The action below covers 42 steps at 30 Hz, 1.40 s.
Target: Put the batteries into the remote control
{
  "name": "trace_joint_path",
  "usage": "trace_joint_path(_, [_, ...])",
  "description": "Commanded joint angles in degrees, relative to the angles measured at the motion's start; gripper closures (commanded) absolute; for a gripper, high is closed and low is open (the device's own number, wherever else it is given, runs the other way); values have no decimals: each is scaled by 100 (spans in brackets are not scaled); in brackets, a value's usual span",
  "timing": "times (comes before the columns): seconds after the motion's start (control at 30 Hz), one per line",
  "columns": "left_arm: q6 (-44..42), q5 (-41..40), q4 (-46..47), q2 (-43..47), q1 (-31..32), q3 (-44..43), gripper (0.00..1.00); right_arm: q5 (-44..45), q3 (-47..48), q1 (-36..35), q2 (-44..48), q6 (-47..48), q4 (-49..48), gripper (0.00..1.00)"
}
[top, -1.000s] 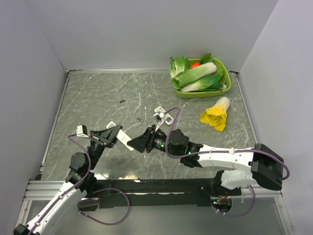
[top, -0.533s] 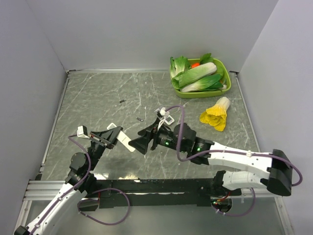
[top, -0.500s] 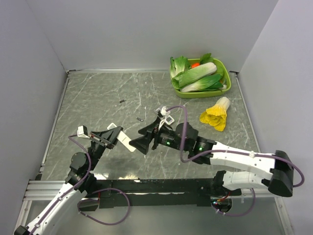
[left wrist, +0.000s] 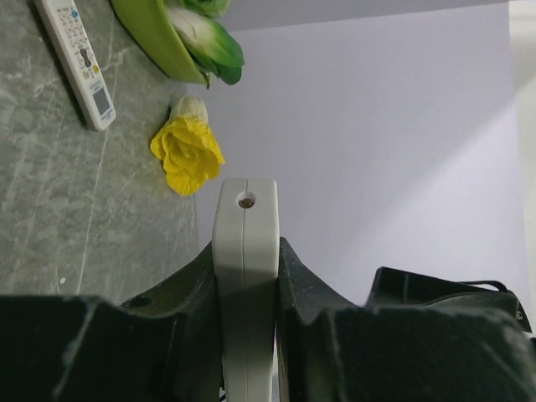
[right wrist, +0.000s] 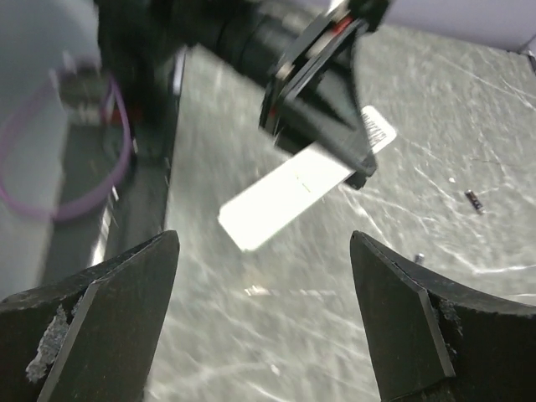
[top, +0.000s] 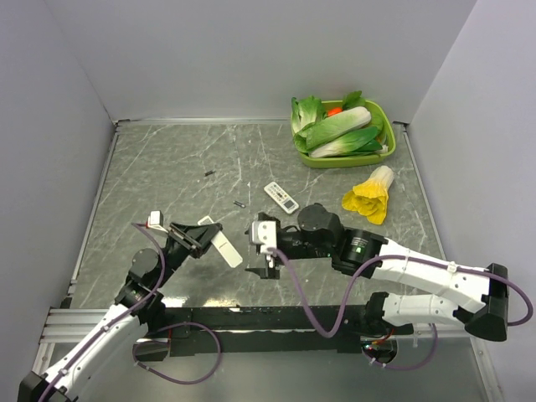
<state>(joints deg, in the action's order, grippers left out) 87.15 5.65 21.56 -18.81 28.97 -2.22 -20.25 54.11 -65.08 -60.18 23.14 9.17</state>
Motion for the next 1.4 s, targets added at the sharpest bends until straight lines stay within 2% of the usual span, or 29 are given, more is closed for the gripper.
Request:
trace_joint_path(0.0, [-330,551,323,-219,12,-551,98,-383,415,22,-221,1605,823,12])
trace_joint_path(0.27, [-471,841,410,-413,12,-701,98,-884,575,13,-529,1949,955,34])
trace_joint_path(0.4, [-480,911,445,-483,12,-727,98,-1033,680,4,-565,1940,946,49])
trace_joint_path(0.73, [-471,973,507,-519,12,-771,98,-1403,821,-75,-722,2019,1069,49])
trace_joint_path(1.13, [-392,1061,674,-571,12,-780,98,-1157,830,-163,-978,2063,973,50])
trace_joint_path(1.37, [-190,1158,972,-677,12,-736,98,-1007,751,-180,-1031,2107,867,55])
